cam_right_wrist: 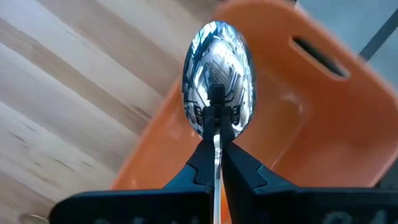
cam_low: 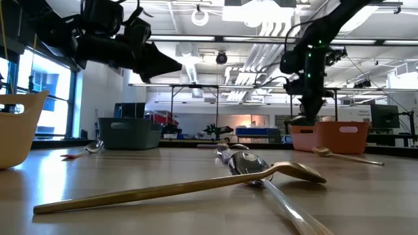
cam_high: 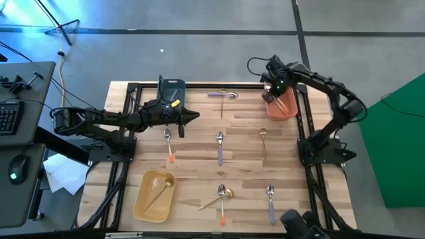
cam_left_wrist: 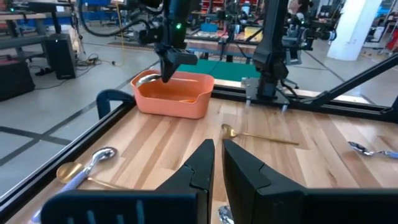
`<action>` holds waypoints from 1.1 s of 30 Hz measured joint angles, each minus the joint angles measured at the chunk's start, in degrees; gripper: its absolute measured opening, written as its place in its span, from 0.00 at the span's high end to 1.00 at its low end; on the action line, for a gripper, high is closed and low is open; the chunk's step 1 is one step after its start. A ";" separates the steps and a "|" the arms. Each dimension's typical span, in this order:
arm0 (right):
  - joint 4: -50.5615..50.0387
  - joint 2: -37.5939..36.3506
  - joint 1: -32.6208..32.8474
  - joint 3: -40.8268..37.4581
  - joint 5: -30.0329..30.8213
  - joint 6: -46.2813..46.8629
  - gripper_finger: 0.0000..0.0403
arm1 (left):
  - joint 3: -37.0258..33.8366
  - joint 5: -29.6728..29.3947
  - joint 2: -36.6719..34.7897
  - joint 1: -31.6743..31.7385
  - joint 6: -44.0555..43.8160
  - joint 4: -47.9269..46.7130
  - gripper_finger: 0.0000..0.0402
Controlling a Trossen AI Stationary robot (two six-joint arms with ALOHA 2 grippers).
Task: Sort silverware by color (type)
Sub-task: Put the bottom right orange spoon into the orange bin, then put the bottom left gold spoon into the yellow bin
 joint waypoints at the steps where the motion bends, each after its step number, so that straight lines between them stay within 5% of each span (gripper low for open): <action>1: -0.10 0.68 -0.32 -0.26 0.00 -0.08 0.99 | 0.00 -0.13 0.00 0.00 0.00 -0.27 0.95; 22: 2.54 10.39 -2.89 -0.53 0.54 -0.18 0.91 | 0.00 -0.13 0.00 -0.07 -3.10 -0.82 0.95; 28: -2.31 9.09 -2.59 4.45 1.86 -1.59 0.84 | 0.10 2.53 0.00 -0.37 -5.04 -1.89 0.95; 33: -4.29 3.09 0.14 7.21 1.08 -3.47 0.87 | 3.52 3.34 0.00 -4.37 -4.97 -8.65 0.95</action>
